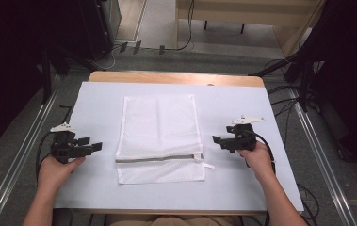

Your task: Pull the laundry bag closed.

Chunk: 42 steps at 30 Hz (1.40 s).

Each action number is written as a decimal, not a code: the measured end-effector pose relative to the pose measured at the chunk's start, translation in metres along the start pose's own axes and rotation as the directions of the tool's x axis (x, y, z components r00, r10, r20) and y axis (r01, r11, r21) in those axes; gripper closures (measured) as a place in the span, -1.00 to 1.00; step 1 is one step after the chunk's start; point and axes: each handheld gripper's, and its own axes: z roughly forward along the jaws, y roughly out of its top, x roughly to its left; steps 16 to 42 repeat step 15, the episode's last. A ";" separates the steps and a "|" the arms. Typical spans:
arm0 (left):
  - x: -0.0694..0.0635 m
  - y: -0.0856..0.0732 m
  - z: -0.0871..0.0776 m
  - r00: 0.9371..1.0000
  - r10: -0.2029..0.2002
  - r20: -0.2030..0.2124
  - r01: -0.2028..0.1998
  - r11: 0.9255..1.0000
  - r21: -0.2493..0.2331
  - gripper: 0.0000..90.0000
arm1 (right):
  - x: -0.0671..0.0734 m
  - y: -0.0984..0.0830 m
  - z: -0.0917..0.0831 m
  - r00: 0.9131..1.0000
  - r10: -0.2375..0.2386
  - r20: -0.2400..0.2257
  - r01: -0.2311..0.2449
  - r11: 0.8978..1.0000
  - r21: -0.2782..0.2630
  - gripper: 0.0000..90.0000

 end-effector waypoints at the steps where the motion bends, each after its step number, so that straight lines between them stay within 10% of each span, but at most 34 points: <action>1: -0.001 0.000 0.001 1.000 0.004 0.001 -0.004 1.000 0.000 -0.27 | 0.000 0.000 0.000 1.000 -0.001 0.001 0.001 1.000 0.003 -0.48; 42: -0.002 0.000 0.006 1.000 0.013 -0.007 -0.013 1.000 0.028 -0.30 | -0.001 -0.002 0.003 1.000 0.003 0.001 -0.003 0.999 0.038 -0.47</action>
